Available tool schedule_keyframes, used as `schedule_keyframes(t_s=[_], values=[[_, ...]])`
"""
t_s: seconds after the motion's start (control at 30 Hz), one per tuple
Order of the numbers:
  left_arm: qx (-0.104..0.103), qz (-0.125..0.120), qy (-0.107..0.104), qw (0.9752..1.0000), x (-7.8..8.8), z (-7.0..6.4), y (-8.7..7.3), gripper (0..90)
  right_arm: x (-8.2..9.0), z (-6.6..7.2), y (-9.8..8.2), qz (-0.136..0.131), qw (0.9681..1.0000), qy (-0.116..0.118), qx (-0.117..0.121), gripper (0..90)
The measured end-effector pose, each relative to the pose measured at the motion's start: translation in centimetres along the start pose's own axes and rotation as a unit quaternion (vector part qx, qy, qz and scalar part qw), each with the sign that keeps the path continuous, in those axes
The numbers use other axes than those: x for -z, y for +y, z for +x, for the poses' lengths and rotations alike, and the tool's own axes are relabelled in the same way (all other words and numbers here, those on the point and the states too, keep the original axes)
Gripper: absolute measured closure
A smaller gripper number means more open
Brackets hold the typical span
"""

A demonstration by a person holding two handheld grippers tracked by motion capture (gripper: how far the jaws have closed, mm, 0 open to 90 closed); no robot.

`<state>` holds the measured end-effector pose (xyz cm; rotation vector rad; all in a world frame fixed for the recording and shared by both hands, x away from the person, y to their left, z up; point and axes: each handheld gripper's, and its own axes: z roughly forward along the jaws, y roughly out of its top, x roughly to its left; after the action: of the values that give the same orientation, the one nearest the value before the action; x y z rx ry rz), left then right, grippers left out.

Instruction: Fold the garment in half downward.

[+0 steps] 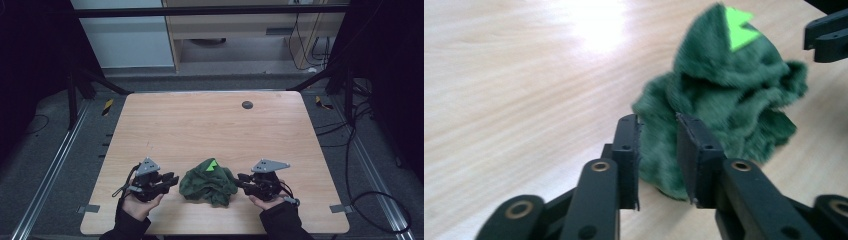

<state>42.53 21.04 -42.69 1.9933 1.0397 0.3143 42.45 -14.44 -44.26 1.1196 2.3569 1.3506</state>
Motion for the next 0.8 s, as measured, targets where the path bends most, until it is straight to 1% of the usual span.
schedule_keyframes(t_s=[0.1,0.17,0.23,0.3,0.37,0.43,0.5,0.53,0.67,0.77,0.8], values=[[0.003,-0.004,0.011,0.9999,-0.1,0.4,0.5,75.6,0.0,-0.4,0.7,-0.003,1.0,-0.007,0.0,73.7],[0.002,-0.005,0.025,0.9997,-0.4,0.5,0.8,77.8,-0.3,-0.7,1.1,-0.004,0.9999,-0.013,0.001,75.2],[0.002,-0.004,0.028,0.9996,-0.6,0.7,1.1,79.3,-0.6,-1.0,1.6,-0.003,0.9998,-0.018,0.001,76.7],[-0.003,-0.006,0.035,0.9994,-1.0,0.7,1.6,81.2,-0.9,-1.1,2.0,-0.006,0.9997,-0.022,0.003,78.7],[-0.003,-0.009,0.036,0.9993,-1.5,0.9,2.1,83.1,-1.2,-1.3,2.5,-0.006,0.9996,-0.029,0.003,80.2],[-0.004,-0.01,0.037,0.9993,-2.1,1.0,2.6,85.1,-1.5,-1.4,3.0,-0.013,0.9993,-0.033,0.006,82.2],[-0.004,-0.007,0.037,0.9993,-2.9,1.1,3.0,86.9,-1.8,-1.5,3.5,-0.015,0.9992,-0.036,0.006,83.3],[-0.001,-0.005,0.035,0.9994,-3.4,1.1,3.1,88.3,-2.0,-1.6,3.7,-0.015,0.9993,-0.035,0.003,83.9],[-0.001,0.005,0.027,0.9996,-4.9,1.0,3.3,89.6,-2.9,-1.8,3.9,-0.017,0.9992,-0.036,0.001,87.1],[0.0,0.015,0.022,0.9996,-5.9,1.0,3.2,89.7,-3.6,-1.9,3.8,-0.018,0.9994,-0.03,-0.008,88.9],[0.0,0.015,0.022,0.9996,-5.9,1.0,3.2,89.7,-3.6,-1.9,3.8,-0.018,0.9994,-0.03,-0.008,88.9]])
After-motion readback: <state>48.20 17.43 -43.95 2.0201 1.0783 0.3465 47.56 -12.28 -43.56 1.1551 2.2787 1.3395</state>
